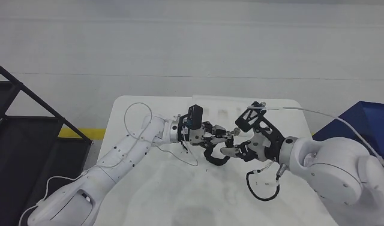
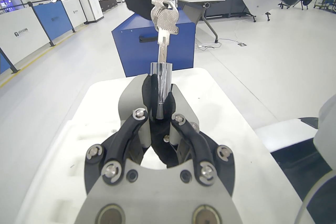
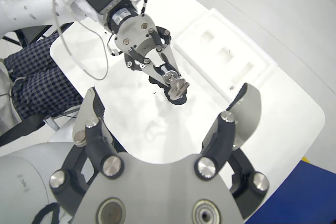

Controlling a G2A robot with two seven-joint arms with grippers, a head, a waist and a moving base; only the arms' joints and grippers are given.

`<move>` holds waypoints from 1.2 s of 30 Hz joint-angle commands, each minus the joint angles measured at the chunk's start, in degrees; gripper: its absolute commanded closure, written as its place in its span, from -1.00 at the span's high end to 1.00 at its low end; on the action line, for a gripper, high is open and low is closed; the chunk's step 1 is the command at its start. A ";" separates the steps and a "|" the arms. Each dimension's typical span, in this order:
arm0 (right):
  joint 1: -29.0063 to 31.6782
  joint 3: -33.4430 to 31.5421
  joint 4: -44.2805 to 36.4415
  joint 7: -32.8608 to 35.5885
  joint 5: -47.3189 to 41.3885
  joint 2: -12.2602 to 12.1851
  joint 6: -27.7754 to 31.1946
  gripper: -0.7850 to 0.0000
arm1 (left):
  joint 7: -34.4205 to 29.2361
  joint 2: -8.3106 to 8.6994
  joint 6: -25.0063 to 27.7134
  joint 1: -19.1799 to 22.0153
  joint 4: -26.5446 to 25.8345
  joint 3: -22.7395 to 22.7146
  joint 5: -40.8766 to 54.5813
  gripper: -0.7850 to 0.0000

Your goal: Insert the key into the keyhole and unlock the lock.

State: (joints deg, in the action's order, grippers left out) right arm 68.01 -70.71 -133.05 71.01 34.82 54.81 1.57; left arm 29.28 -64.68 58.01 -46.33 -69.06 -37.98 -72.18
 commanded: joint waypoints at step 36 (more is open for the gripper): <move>0.10 0.20 0.73 -5.35 6.26 -1.65 28.98 1.00 | -15.24 5.92 -0.01 3.77 -6.53 5.90 20.95 -1.00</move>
State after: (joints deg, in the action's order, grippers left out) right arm 68.09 -71.08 -132.01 65.64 40.69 53.17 30.05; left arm 14.21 -58.73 58.00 -42.60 -75.61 -32.10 -51.40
